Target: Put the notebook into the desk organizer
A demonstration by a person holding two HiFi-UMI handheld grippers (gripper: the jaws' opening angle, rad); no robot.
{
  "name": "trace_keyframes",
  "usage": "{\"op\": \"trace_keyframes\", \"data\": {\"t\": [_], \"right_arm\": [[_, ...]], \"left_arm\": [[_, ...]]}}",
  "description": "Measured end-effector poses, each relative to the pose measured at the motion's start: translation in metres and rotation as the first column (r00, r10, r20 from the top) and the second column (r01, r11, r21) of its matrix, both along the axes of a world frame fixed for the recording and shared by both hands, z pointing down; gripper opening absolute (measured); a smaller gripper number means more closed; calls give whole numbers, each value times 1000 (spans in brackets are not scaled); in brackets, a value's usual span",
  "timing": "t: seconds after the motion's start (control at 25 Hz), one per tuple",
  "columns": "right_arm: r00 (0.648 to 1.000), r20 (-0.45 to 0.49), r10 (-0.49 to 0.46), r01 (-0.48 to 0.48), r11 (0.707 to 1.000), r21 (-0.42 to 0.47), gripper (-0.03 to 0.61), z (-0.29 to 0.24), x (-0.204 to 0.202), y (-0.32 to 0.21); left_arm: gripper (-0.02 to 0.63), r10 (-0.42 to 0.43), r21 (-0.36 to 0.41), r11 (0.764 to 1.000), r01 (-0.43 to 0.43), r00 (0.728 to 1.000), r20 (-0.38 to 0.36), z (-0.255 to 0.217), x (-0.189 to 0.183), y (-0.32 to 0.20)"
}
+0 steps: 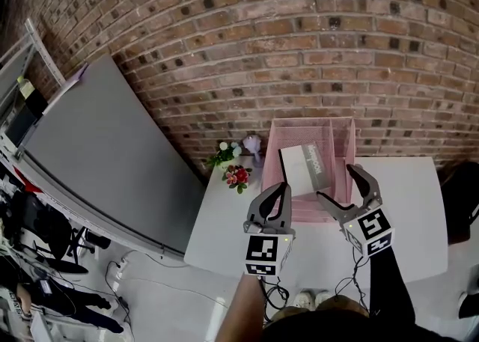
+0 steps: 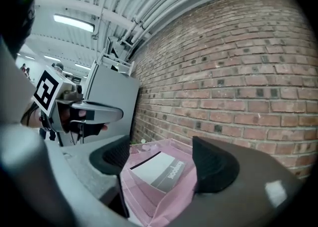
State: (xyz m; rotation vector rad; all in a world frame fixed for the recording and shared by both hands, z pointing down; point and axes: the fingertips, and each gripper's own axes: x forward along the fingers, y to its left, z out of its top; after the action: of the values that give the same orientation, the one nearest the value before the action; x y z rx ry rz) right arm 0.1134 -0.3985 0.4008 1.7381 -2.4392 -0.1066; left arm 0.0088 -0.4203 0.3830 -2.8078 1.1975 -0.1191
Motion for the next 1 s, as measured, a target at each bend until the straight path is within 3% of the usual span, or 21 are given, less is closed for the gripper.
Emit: {"op": "trace_keyframes", "data": {"t": [0.16, 0.48, 1.0], "right_arm": [[999, 47, 25, -29, 995, 94, 388, -15, 19, 12], [997, 72, -29, 20, 992, 125, 388, -11, 36, 22], [990, 105, -99, 84, 987, 139, 388, -10, 49, 29]], "left_arm": [[8, -55, -2, 998, 55, 998, -12, -4, 5, 5], [8, -207, 14, 978, 207, 978, -23, -7, 1, 17], [8, -270, 36, 962, 270, 963, -11, -8, 17, 35]]}}
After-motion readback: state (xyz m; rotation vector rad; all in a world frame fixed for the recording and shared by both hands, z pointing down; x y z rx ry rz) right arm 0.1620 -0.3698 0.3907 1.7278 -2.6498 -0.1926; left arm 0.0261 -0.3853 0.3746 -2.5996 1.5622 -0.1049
